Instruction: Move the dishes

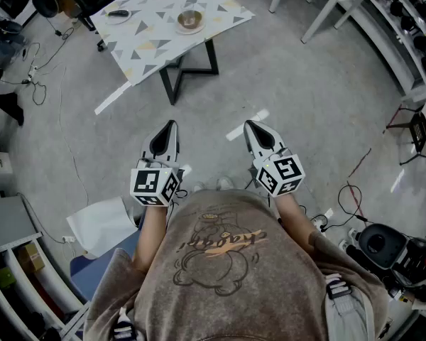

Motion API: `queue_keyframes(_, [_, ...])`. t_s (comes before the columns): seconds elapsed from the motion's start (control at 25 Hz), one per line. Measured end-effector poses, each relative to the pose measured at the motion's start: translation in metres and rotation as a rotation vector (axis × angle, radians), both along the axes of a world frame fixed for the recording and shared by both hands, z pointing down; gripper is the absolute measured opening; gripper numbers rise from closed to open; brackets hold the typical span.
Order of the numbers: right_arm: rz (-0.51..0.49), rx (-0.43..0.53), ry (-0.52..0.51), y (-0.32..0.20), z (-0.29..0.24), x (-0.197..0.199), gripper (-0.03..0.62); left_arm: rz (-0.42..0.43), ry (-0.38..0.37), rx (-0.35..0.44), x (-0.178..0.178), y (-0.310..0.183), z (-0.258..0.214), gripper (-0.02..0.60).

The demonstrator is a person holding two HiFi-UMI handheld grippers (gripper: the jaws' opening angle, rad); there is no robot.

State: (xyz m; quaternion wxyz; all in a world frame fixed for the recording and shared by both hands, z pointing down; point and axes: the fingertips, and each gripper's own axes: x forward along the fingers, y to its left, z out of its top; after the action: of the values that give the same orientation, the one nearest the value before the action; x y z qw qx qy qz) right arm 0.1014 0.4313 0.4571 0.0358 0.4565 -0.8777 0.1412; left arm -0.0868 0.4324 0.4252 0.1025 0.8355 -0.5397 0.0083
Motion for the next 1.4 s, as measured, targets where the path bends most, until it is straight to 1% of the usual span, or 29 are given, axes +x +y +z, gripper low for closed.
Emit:
queue_keyframes(0.12, [-0.009,-0.001,-0.008,-0.009,0.000,-0.010,-0.002,0.000,-0.002,0.003,-0.010,-0.009,0.002,0.020])
queue_keyframes(0.28, [-0.009,0.000,0.028,-0.016,0.004,-0.024,0.000,0.013,-0.002,0.002,-0.026,-0.019,0.008,0.020])
queue_keyframes(0.52, [0.031,-0.005,0.073,-0.036,0.013,-0.037,0.000,0.040,0.000,0.018,-0.044,-0.040,0.013,0.020])
queue_keyframes(0.76, [0.038,0.000,0.052,-0.079,0.012,-0.052,0.000,0.040,0.007,0.004,-0.051,-0.076,0.020,0.020])
queue_keyframes(1.0, [0.020,0.015,0.025,-0.148,0.019,-0.057,0.002,0.031,-0.005,0.010,-0.054,-0.139,0.028,0.020])
queue_keyframes(1.2, [0.017,0.017,0.020,-0.217,0.018,-0.044,0.002,0.030,-0.014,0.013,-0.041,-0.210,0.024,0.020])
queue_keyframes(1.4, [-0.019,-0.002,-0.001,-0.292,0.017,-0.037,0.002,0.014,-0.026,-0.001,-0.030,-0.283,0.017,0.020])
